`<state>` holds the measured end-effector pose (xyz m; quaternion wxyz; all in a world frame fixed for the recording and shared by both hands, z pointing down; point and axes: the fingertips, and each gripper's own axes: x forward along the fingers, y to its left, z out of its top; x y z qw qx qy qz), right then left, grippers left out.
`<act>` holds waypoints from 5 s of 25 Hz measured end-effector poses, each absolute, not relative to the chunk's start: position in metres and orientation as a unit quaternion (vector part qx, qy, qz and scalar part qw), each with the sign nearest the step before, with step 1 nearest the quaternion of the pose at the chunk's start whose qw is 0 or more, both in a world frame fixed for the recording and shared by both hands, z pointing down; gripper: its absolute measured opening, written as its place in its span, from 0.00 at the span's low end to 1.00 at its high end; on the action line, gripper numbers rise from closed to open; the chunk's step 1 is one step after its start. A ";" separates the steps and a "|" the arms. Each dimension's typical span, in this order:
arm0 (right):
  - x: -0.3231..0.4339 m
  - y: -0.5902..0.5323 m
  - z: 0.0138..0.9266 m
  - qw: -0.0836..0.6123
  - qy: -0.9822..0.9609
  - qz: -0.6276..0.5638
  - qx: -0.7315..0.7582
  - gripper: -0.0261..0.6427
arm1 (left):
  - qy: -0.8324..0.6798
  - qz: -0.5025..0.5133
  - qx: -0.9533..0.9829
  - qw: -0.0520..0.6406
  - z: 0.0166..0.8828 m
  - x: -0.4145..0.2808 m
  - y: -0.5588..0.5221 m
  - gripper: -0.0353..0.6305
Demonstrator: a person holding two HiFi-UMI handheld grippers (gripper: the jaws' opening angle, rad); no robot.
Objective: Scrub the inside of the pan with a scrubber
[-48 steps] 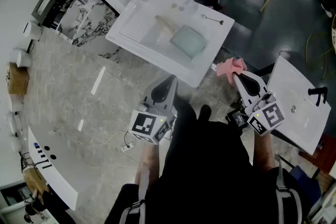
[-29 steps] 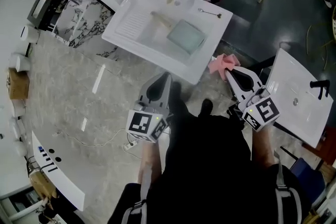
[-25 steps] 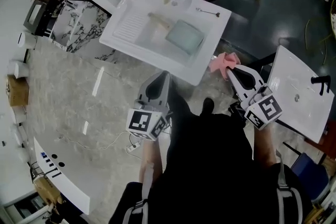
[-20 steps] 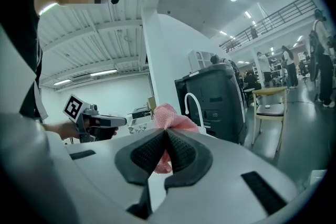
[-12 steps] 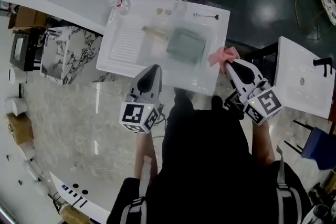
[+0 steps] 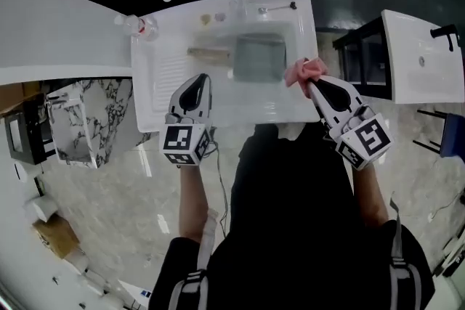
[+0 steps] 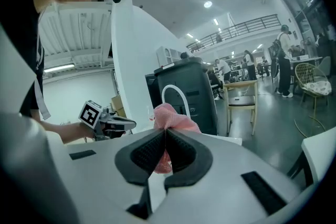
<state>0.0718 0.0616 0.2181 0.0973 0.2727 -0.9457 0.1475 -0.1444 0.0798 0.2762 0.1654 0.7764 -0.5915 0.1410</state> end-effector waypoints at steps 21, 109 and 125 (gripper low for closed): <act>0.017 0.019 0.361 0.188 -0.912 0.227 0.284 0.08 | -0.488 0.313 0.786 0.215 0.457 -0.179 0.007 0.12; 0.001 -0.077 0.669 0.746 -0.635 -0.178 0.093 0.08 | -0.409 0.514 0.729 0.193 0.579 -0.242 -0.024 0.35; 0.006 0.027 0.672 0.743 -0.661 0.030 -0.097 0.08 | -0.412 0.516 0.725 0.196 0.579 -0.243 -0.025 0.35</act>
